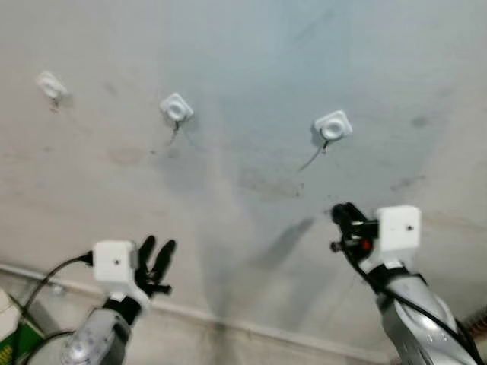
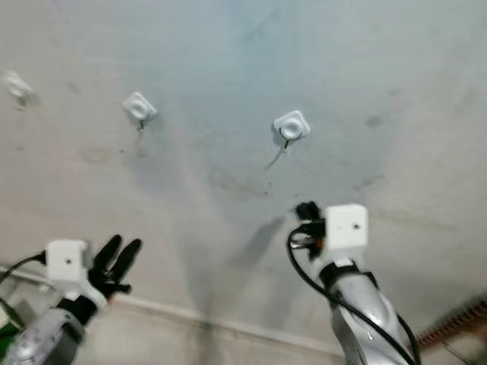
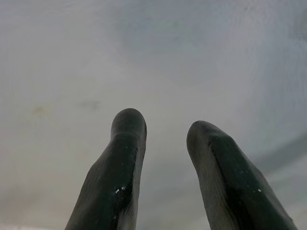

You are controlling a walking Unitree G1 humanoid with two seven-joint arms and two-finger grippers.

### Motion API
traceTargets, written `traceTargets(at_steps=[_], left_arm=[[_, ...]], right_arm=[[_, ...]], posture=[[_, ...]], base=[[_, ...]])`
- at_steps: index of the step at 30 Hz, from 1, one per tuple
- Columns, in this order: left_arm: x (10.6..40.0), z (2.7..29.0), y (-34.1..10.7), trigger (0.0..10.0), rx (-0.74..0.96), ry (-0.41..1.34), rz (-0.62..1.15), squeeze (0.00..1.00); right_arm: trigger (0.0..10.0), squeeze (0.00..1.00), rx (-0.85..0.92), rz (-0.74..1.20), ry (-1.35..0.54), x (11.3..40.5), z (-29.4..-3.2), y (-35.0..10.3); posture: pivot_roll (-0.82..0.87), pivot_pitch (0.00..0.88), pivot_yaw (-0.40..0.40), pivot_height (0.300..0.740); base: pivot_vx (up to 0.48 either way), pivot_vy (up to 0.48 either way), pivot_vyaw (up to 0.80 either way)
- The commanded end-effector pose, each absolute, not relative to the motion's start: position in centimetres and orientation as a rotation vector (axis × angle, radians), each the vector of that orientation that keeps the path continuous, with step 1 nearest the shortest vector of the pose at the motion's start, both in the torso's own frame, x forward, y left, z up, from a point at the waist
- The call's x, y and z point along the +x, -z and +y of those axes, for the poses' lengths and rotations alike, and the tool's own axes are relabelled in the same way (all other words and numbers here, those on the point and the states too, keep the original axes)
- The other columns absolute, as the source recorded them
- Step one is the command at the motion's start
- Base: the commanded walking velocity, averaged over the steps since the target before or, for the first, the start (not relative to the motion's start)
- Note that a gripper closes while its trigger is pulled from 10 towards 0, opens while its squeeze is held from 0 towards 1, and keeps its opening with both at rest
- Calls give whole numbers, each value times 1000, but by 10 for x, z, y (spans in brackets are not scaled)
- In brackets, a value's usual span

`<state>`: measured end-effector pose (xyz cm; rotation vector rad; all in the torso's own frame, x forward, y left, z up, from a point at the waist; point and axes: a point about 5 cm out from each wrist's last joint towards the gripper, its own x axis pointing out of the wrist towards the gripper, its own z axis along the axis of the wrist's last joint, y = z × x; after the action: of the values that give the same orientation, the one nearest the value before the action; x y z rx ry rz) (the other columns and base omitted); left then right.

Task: Hang keys on a hook

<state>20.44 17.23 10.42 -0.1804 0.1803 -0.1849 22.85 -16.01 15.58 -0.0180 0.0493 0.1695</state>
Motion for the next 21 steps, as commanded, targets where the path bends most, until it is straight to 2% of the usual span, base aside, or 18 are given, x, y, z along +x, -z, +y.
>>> traceTargets(at_steps=[1, 9, 21], left_arm=[[205, 168, -105, 10000, -185, 197, 181, 0], [202, 160, -110, 10000, -82, 308, 146, 0], [206, 153, -117, 10000, -34, 409, 86, 0]], right_arm=[[10000, 0, -23, 52, -153, 227, -165, -156], [10000, 0, -36, 35, -203, 229, -163, -162], [10000, 0, -117, -59, -293, 230, -151, -179]], posture=[[-50, 67, 1, 740], [-54, 75, 1, 740], [-56, 78, -3, 740]], base=[[0, 0, 0], [0, 0, 0], [0, 0, 0]])
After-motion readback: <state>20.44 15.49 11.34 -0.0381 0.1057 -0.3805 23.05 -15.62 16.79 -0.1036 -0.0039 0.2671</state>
